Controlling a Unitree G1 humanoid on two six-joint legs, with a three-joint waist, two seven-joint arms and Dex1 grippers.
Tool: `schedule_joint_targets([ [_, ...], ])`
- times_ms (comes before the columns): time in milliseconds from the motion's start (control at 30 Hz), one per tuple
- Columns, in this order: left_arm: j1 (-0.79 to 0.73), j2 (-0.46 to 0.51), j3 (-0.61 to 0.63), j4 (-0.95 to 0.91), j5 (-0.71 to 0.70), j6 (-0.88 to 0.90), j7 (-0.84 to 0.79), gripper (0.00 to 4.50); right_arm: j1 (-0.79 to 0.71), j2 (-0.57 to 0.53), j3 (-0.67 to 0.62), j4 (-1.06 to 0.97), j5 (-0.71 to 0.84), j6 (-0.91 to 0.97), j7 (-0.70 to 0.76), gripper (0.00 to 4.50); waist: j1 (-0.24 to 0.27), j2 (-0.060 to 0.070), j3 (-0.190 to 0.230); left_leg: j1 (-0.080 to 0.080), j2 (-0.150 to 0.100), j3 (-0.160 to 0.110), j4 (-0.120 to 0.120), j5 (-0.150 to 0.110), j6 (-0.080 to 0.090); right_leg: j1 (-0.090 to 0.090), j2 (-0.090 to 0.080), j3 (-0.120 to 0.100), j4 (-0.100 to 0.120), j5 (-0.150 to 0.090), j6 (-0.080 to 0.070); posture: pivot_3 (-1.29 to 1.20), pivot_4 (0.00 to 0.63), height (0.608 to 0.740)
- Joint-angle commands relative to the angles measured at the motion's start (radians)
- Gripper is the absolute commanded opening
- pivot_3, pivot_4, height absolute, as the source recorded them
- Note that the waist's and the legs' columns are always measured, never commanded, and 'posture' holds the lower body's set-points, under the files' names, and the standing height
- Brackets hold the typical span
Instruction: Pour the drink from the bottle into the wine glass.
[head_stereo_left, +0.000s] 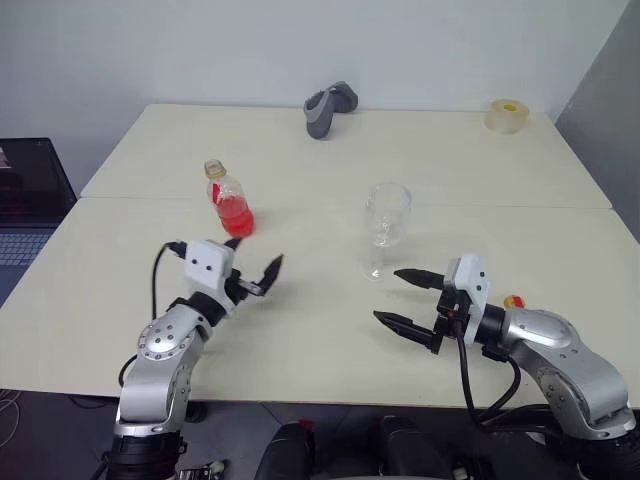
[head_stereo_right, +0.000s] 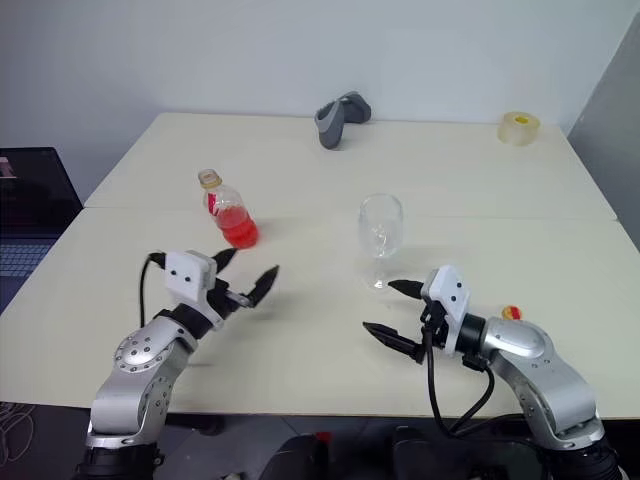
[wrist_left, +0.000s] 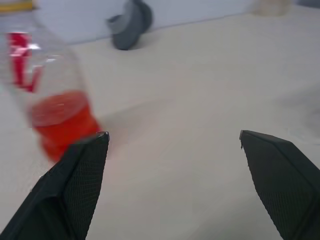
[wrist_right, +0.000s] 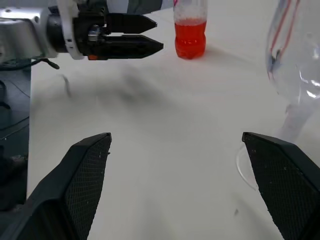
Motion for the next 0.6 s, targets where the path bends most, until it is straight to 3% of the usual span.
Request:
schedule_joint_targets([
  [33, -0.074, -0.003, 0.022, 0.068, 0.03, -0.025, 0.055, 4.5, -0.037, -0.003, 0.001, -0.051, 0.034, 0.016, -0.007, 4.48, 0.0, 0.0, 0.0, 0.0, 0.0, 0.0, 0.0, 0.0, 0.0, 0.0, 0.0, 0.0, 0.0, 0.0, 0.0, 0.0, 0.15, 0.74],
  [600, -0.381, 0.003, 0.011, 0.472, 0.106, -0.1, 0.149, 4.5, -0.081, 0.004, 0.029, -0.101, 0.055, 0.039, -0.048, 4.48, 0.001, -0.001, 0.0, 0.0, 0.0, -0.001, 0.0, 0.0, 0.0, 0.001, 0.0, -0.001, -0.001, 0.0, 0.0, 0.0, 0.15, 0.74],
])
